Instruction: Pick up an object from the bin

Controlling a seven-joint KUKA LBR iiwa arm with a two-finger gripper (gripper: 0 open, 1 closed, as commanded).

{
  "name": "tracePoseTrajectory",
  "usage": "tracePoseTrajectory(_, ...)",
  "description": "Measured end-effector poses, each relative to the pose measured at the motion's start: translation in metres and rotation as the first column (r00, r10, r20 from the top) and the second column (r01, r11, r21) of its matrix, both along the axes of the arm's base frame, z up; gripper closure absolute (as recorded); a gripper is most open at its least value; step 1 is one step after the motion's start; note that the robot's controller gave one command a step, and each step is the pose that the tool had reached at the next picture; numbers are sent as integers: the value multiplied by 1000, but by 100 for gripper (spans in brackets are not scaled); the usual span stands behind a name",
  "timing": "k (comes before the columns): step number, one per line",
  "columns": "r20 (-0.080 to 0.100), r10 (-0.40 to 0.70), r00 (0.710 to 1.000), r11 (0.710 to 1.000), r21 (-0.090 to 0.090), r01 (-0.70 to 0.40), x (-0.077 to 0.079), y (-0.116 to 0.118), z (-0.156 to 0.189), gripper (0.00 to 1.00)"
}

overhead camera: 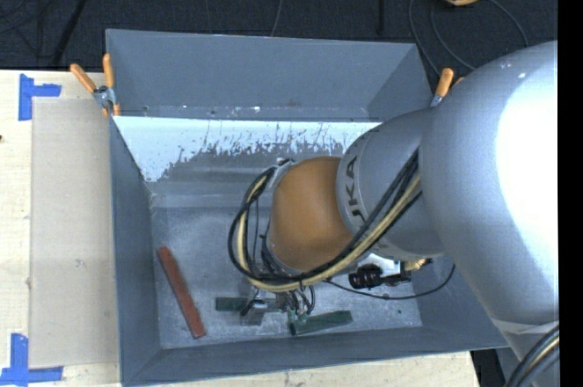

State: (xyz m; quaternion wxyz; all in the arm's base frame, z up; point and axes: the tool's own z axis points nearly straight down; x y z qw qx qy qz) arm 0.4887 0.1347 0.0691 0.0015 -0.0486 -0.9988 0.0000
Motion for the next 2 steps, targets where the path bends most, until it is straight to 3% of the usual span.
tracePoseTrajectory(1,2,-30,1000,1000,0,30,9,-27,114,100)
tracePoseTrajectory(2,2,-30,1000,1000,0,30,9,-27,114,100)
